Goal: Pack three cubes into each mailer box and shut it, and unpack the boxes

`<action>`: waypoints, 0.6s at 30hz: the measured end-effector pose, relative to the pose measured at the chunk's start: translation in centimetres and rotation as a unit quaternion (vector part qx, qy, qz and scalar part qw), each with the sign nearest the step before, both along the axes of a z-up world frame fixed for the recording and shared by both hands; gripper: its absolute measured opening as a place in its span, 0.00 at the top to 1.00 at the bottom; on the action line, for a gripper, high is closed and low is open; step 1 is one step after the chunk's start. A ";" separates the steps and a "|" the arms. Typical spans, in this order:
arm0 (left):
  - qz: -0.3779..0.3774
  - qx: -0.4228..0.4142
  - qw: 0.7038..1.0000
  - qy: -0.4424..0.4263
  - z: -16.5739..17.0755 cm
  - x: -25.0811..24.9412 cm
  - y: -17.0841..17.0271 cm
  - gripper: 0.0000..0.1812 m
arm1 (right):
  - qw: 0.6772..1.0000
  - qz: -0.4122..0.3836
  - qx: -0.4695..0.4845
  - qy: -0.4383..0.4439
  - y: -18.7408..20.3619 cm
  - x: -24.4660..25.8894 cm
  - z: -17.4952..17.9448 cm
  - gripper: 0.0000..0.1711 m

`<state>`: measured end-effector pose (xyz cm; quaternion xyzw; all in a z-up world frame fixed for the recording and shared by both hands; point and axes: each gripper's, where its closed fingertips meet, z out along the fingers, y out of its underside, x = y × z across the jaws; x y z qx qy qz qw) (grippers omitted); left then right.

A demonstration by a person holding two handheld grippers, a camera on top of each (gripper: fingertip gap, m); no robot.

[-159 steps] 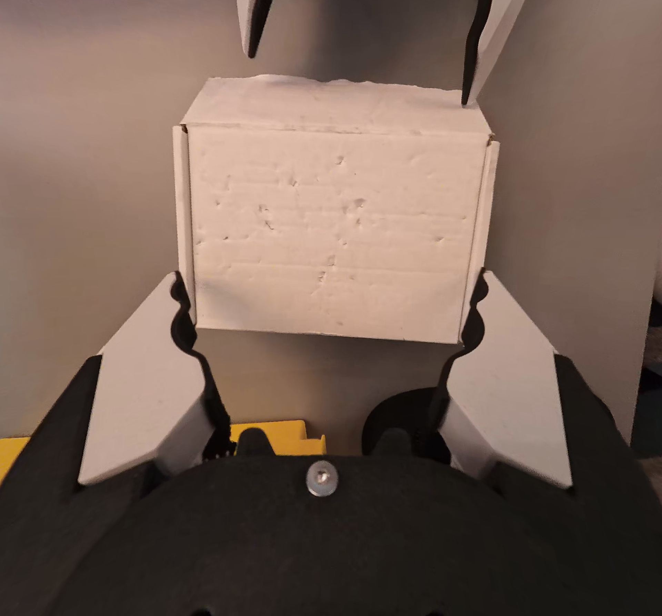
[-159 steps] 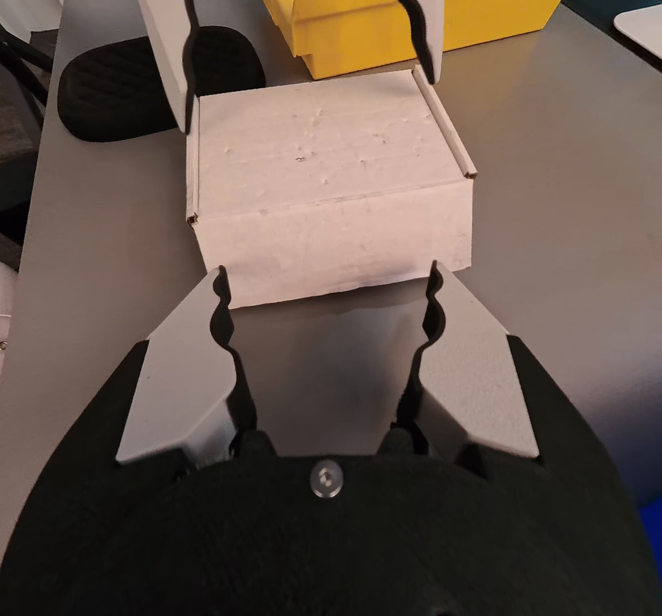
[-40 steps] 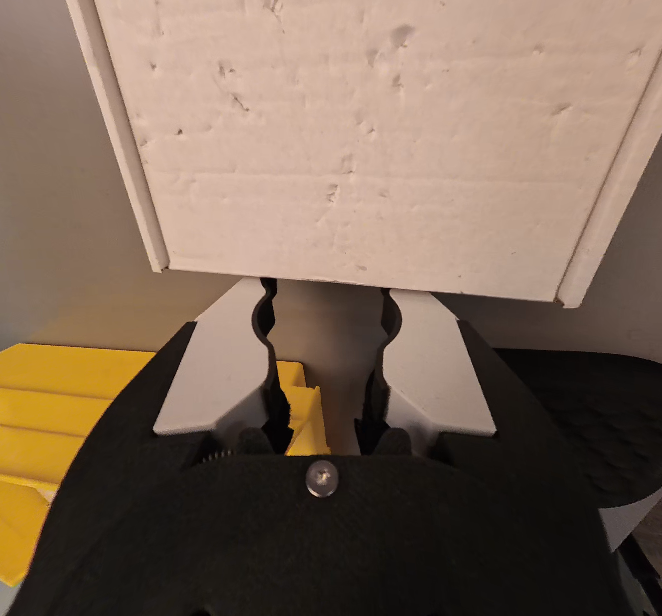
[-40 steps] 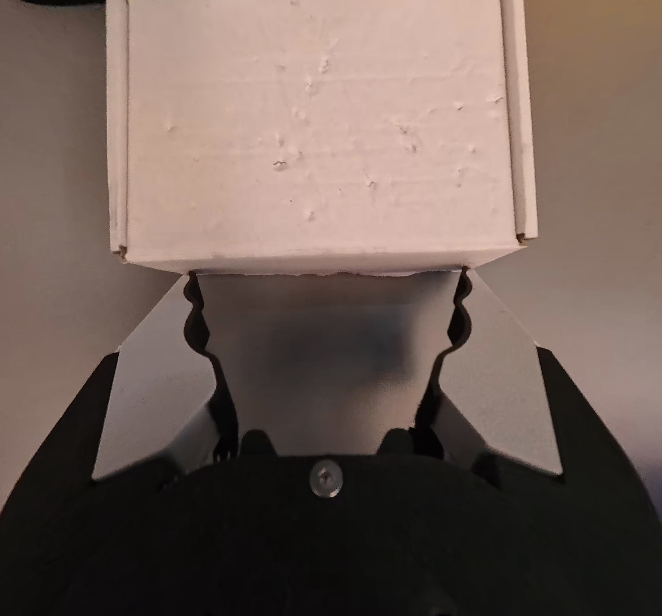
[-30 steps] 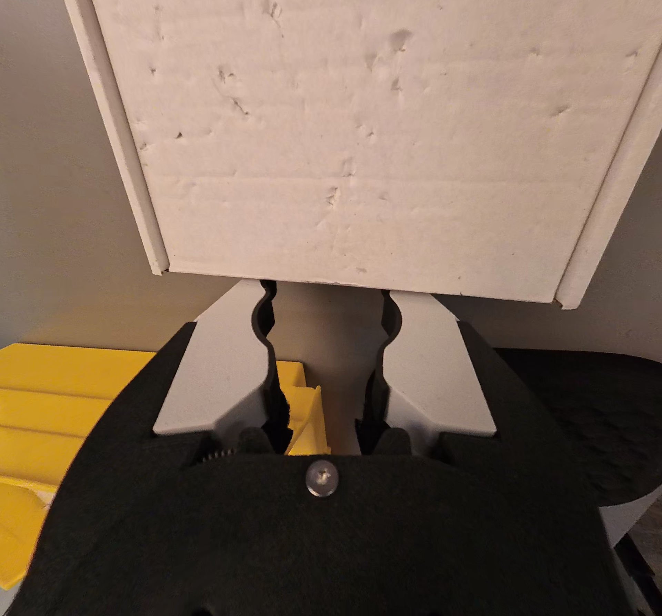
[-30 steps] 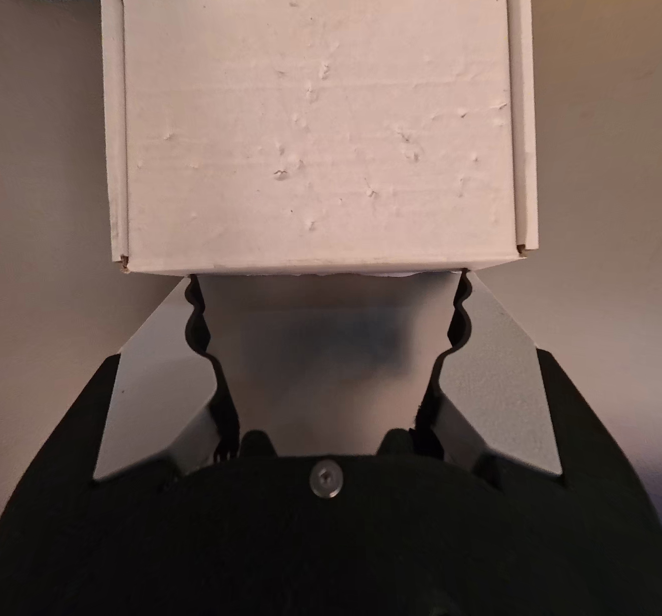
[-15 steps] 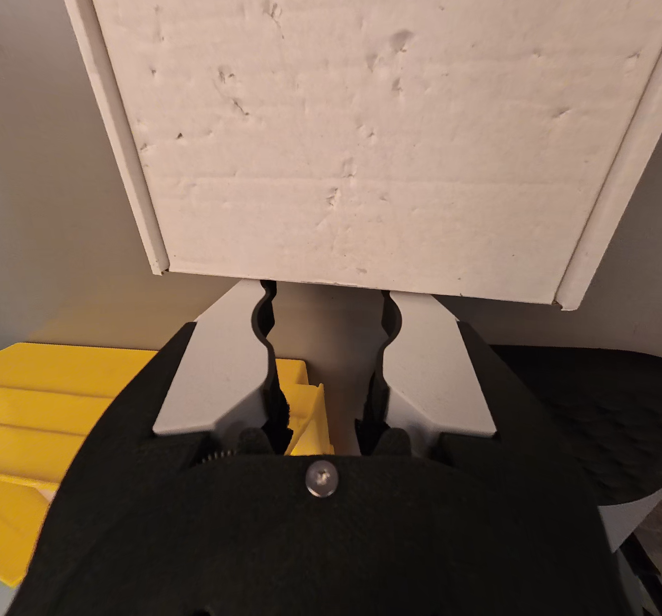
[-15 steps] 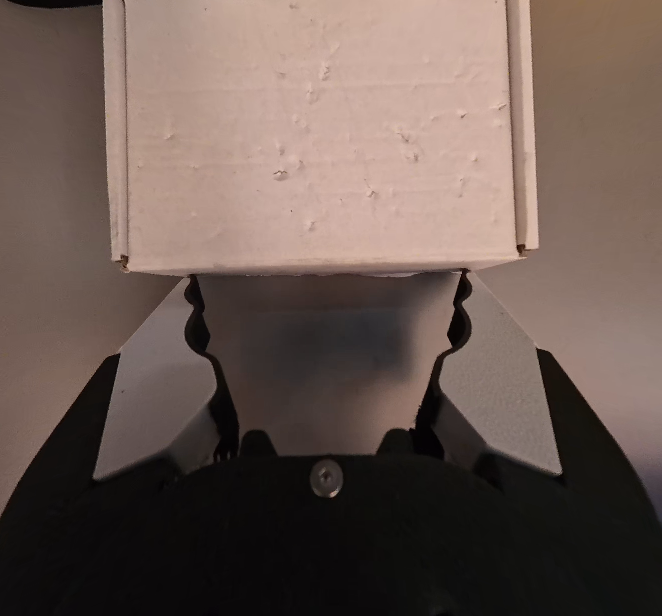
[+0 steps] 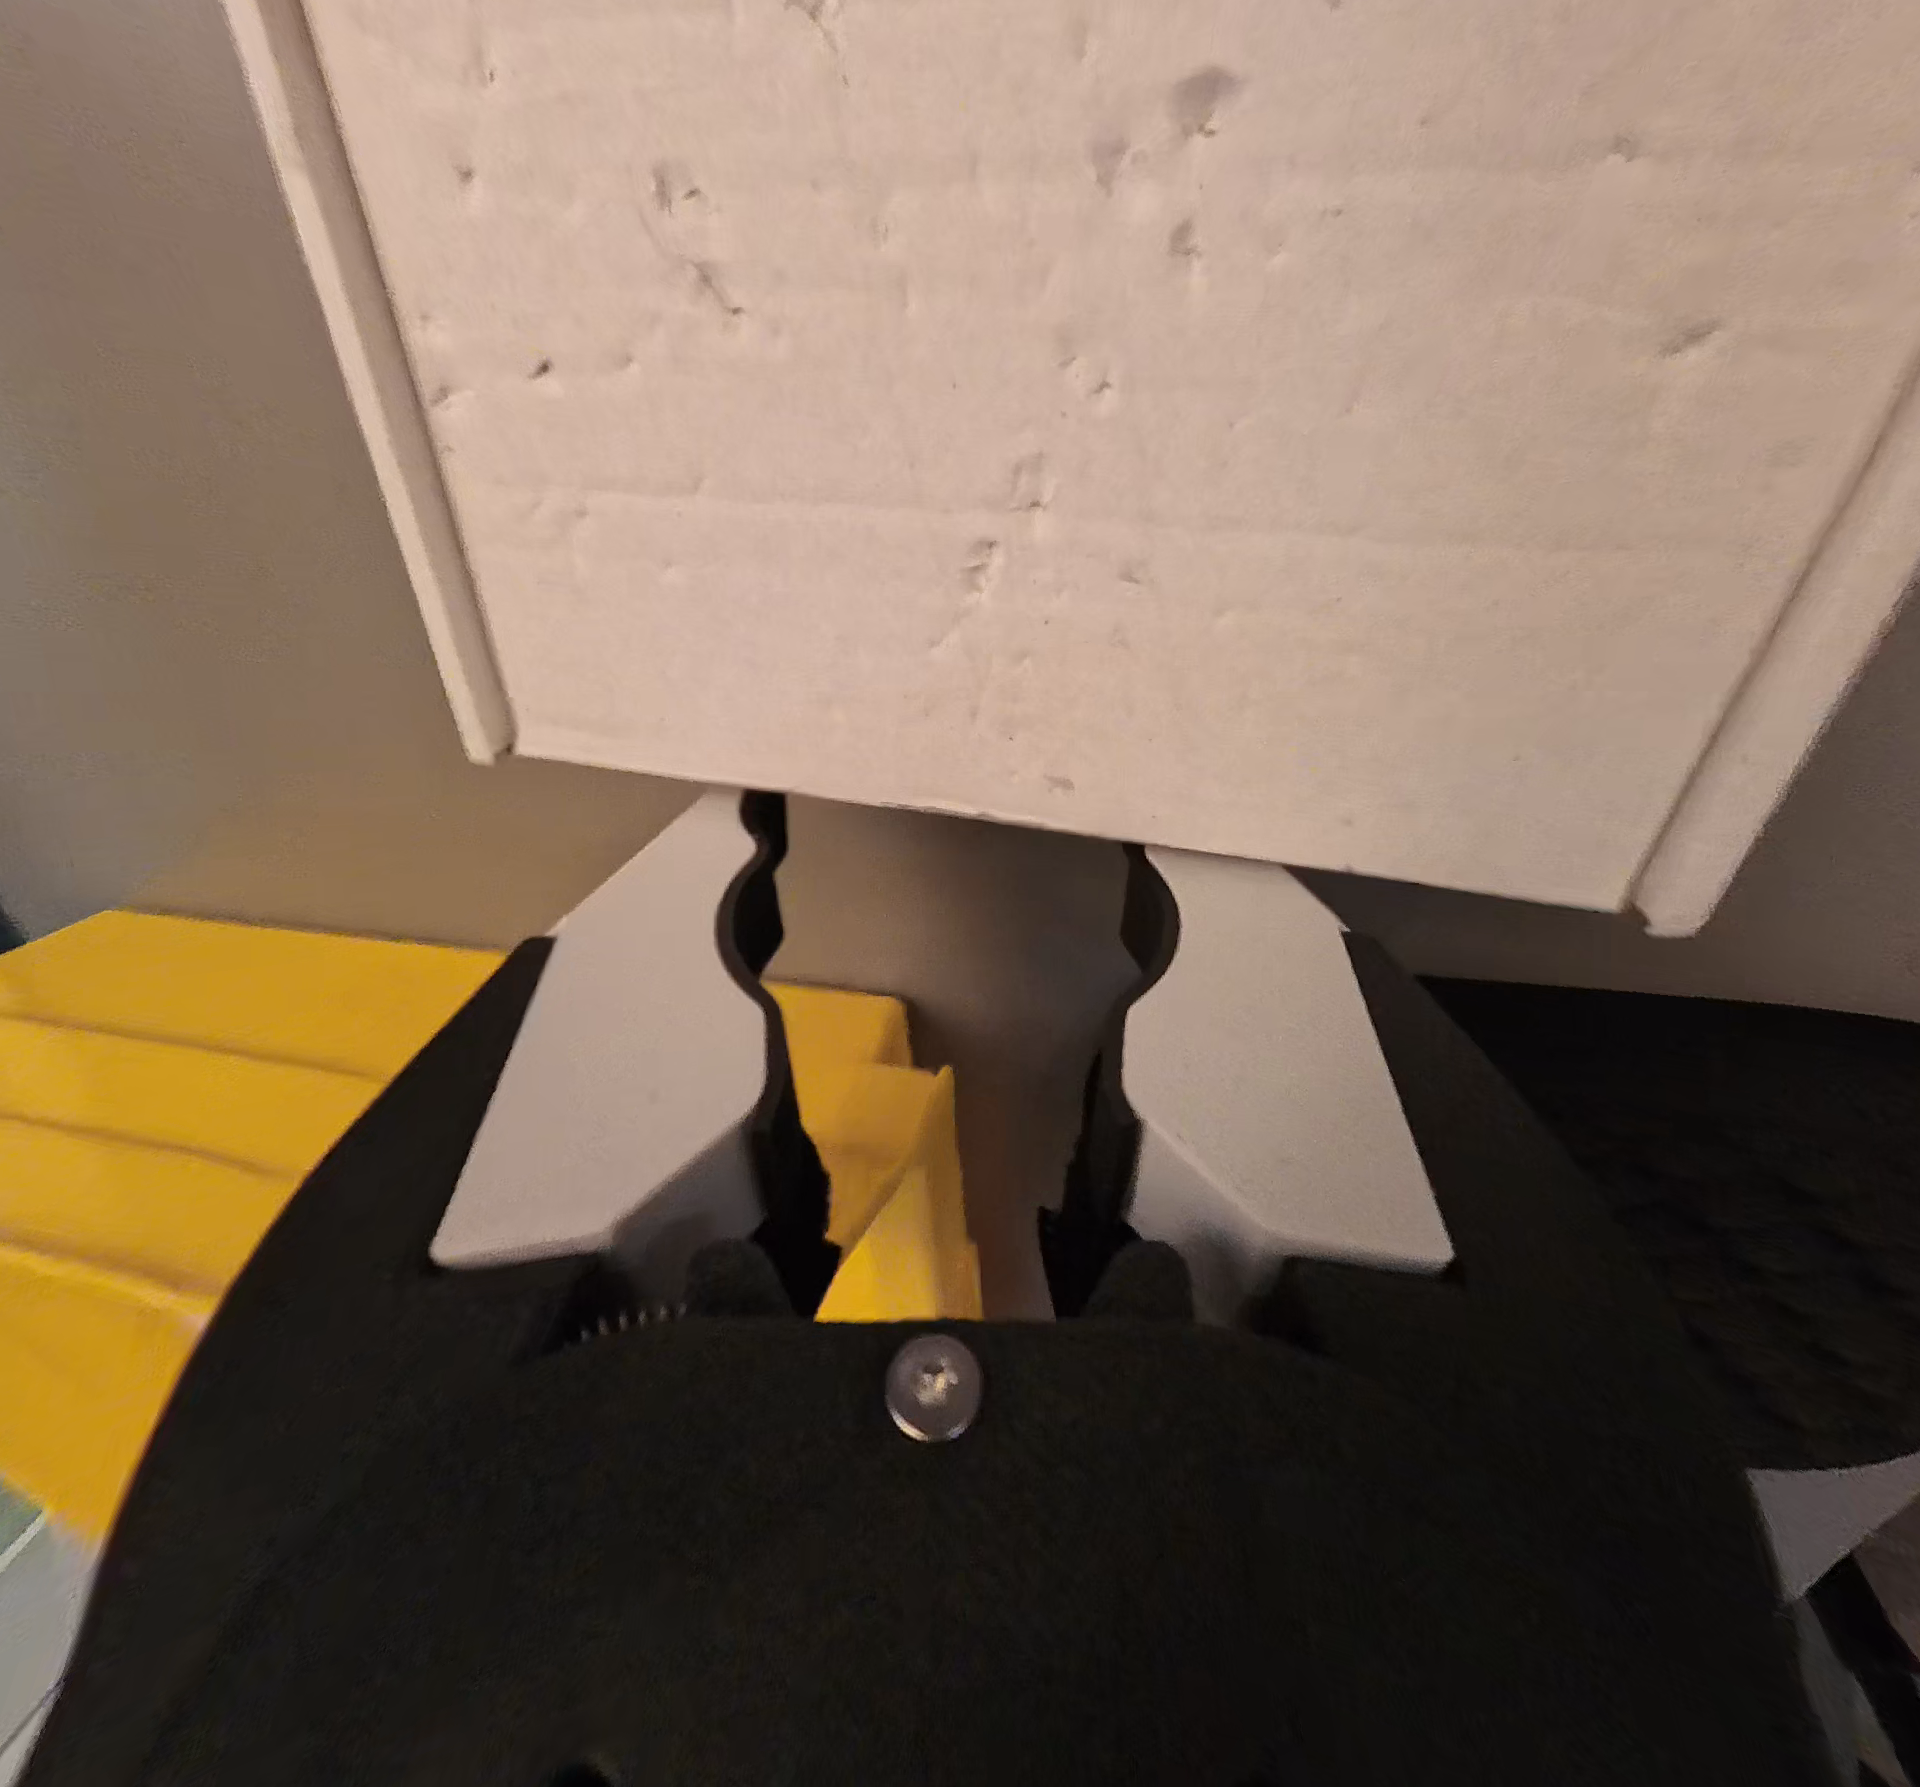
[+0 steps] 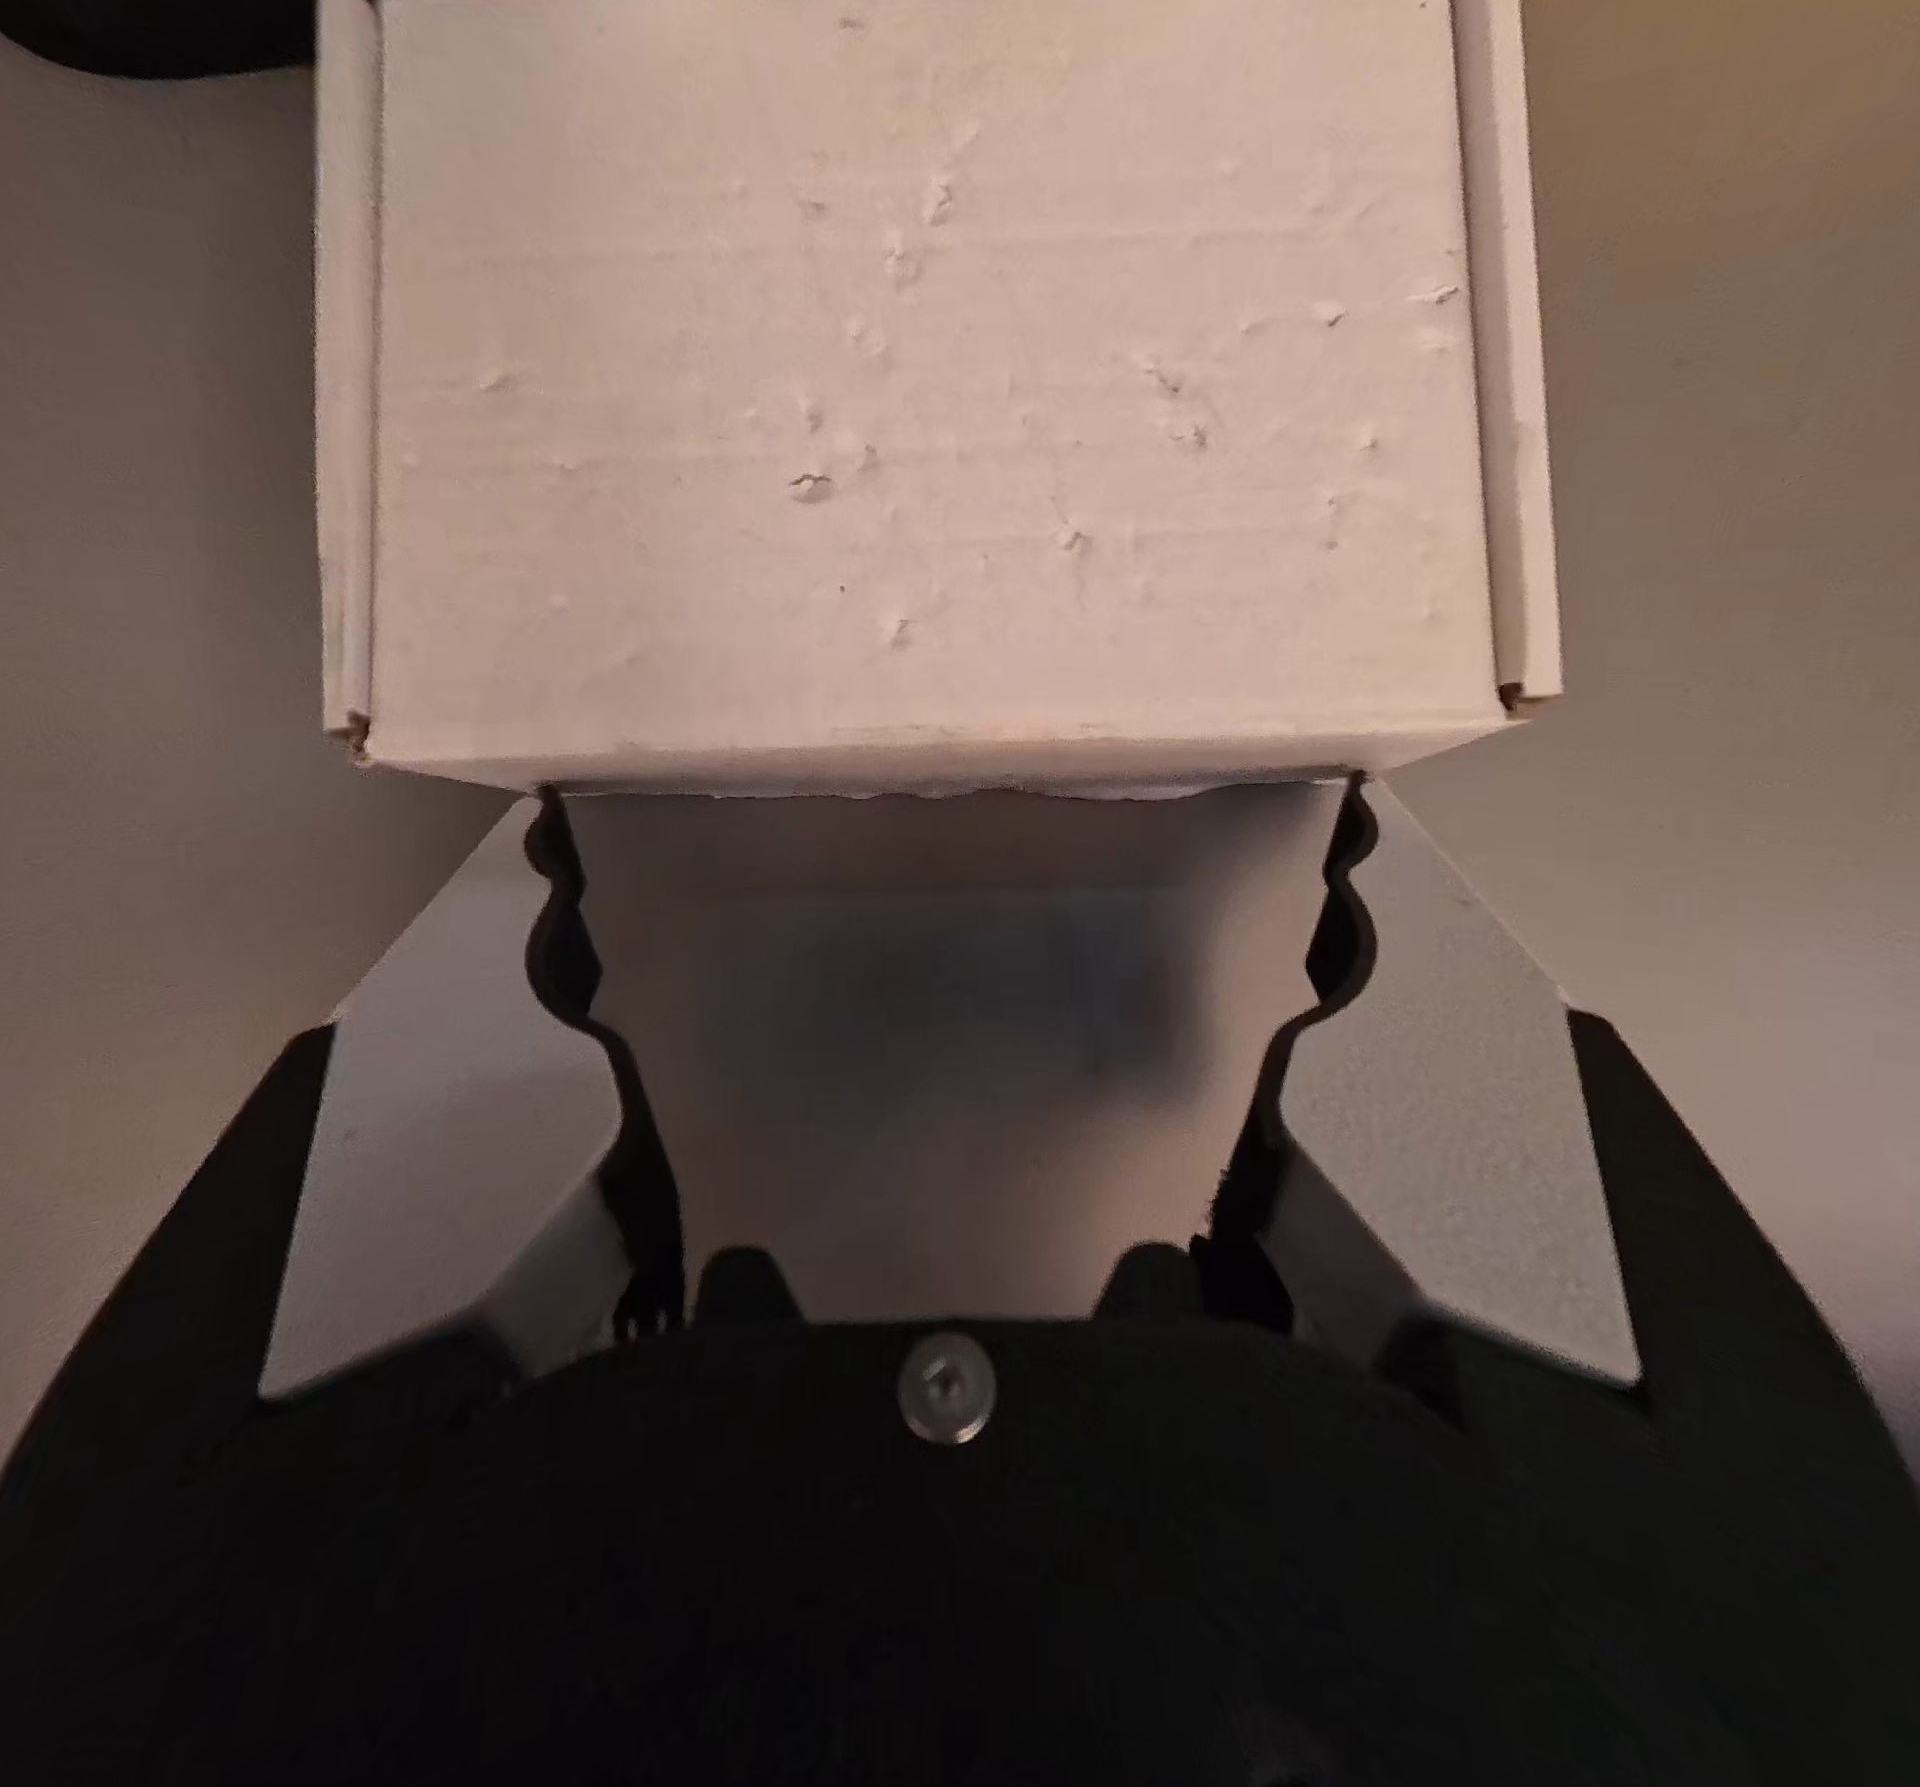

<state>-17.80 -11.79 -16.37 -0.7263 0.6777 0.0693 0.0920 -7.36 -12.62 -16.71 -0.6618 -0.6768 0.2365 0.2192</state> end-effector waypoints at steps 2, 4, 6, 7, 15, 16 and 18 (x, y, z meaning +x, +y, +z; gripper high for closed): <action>0.008 0.036 0.999 0.040 0.3 -1.0 0.8 0.64 | 1.000 -0.014 -0.008 0.010 0.1 0.3 0.6 0.17; 0.008 0.051 0.997 0.063 0.4 -2.1 0.8 0.64 | 0.999 -0.036 0.023 0.010 1.3 1.2 1.3 0.16; 0.018 0.041 0.998 0.042 0.6 -2.3 -0.1 0.64 | 0.997 -0.043 0.020 0.056 1.5 1.0 3.2 0.16; 0.024 0.042 0.999 0.023 0.9 -2.1 -0.4 0.63 | 0.995 -0.046 0.010 0.085 1.5 0.6 4.3 0.16; 0.079 0.069 0.974 -0.201 6.9 1.2 -3.9 0.56 | 0.979 -0.105 -0.057 0.166 5.3 -3.3 9.3 0.26; 0.083 0.068 0.965 -0.238 7.4 1.9 -4.6 0.54 | 0.982 -0.100 -0.067 0.148 5.4 -4.0 8.8 0.26; 0.103 0.084 0.948 -0.289 7.8 2.7 -5.4 0.51 | 0.987 -0.099 -0.061 0.109 6.4 -5.2 7.3 0.28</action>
